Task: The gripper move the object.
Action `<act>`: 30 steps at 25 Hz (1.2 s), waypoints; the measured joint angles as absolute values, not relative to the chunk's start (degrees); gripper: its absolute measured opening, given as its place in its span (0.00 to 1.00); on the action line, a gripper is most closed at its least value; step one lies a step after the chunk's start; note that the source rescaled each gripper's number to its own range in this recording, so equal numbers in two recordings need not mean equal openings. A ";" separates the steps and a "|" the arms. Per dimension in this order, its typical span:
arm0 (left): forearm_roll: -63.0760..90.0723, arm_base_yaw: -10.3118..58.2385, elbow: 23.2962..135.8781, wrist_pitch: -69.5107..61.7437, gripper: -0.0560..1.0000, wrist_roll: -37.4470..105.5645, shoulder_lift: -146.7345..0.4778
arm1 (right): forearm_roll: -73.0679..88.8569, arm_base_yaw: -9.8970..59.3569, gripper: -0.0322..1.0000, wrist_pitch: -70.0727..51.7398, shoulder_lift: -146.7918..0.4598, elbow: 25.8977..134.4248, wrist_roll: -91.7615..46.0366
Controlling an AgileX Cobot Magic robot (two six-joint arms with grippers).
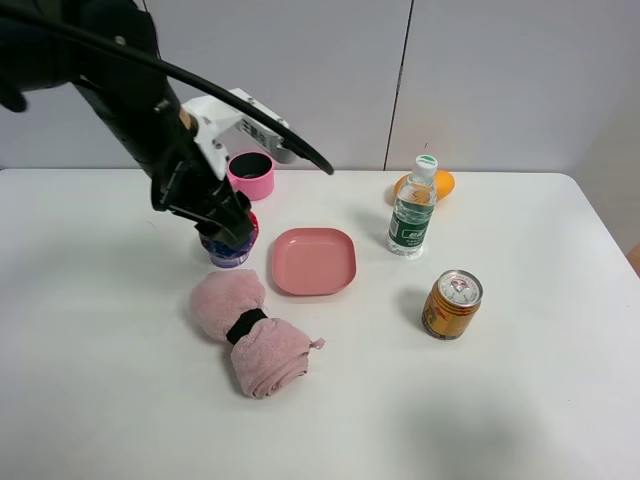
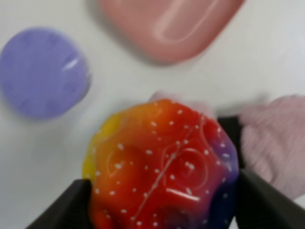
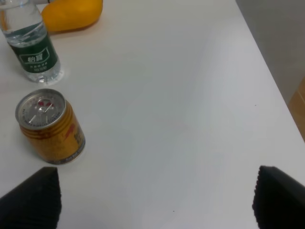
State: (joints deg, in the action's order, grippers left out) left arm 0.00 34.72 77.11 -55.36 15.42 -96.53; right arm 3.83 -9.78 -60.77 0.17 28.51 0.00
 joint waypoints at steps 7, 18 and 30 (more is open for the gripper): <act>0.00 38.26 82.85 -53.01 0.06 15.46 -105.72 | 3.83 -9.78 1.00 -60.77 0.17 28.51 0.00; 3.92 38.80 87.57 -42.38 0.06 18.21 -114.54 | 3.83 -9.78 1.00 -60.77 0.17 28.51 0.00; 3.93 38.80 87.60 -32.55 0.06 21.10 -122.77 | 3.83 -9.78 1.00 -60.77 0.17 28.51 0.00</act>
